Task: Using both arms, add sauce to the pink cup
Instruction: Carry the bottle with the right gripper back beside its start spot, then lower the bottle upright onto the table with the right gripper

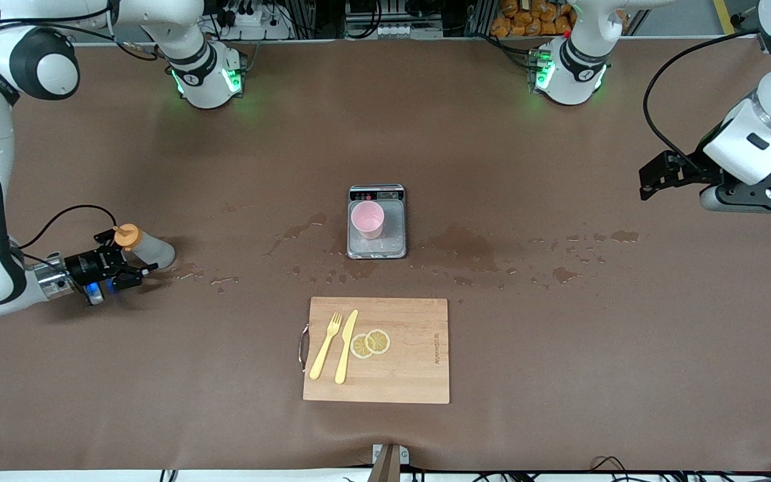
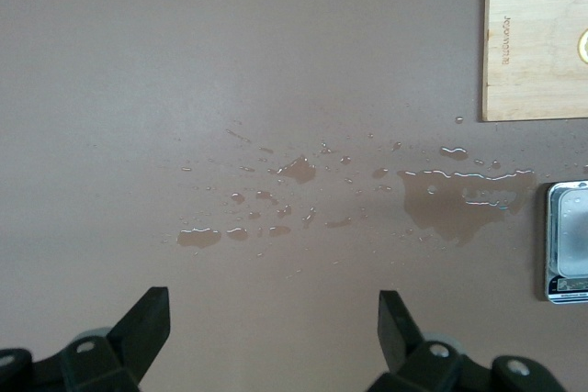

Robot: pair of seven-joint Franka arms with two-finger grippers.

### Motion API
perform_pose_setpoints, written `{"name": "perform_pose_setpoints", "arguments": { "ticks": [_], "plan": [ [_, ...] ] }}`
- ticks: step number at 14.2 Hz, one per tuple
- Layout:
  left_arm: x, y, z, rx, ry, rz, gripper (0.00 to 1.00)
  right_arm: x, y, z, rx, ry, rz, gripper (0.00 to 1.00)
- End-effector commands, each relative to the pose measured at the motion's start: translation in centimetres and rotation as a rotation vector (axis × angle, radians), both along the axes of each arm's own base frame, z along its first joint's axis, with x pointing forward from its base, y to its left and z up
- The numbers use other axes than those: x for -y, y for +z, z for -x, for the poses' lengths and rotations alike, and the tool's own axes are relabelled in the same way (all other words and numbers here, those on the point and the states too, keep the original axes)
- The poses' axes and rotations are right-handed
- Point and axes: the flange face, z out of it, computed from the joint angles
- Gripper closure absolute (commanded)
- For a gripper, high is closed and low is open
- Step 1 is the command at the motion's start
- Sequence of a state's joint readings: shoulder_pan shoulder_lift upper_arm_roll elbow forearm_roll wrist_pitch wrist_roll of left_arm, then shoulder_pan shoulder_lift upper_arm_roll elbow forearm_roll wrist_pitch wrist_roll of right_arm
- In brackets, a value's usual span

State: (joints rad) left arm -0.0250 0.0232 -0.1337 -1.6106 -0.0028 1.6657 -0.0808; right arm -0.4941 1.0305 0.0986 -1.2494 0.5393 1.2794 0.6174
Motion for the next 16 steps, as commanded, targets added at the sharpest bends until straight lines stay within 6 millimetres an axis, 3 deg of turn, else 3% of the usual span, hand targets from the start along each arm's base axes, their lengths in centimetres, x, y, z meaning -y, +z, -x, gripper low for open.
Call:
{"name": "perform_pose_setpoints", "arguments": {
  "ticks": [1, 7, 9, 13, 16],
  "plan": [
    [-0.2, 0.2, -0.2, 0.000, 0.005, -0.008, 0.00, 0.7, 3.8, -1.1, -0.010, -0.013, 0.020, 0.00],
    [-0.8, 0.2, -0.2, -0.001, 0.019, -0.010, 0.00, 0.8, 11.7, -3.9, 0.000, 0.028, 0.163, 0.00],
    [-1.7, 0.3, -0.3, 0.002, 0.033, -0.010, 0.00, -0.7, 14.7, -4.8, 0.031, 0.093, 0.262, 0.00],
    [-2.9, 0.4, 0.1, -0.029, 0.050, -0.015, 0.00, -5.6, 21.6, -6.4, 0.124, 0.209, 0.394, 0.00],
    [-2.8, 0.4, 0.2, -0.032, 0.048, -0.015, 0.00, -13.5, 29.0, -6.9, 0.237, 0.344, 0.504, 0.00]
  ]
}}
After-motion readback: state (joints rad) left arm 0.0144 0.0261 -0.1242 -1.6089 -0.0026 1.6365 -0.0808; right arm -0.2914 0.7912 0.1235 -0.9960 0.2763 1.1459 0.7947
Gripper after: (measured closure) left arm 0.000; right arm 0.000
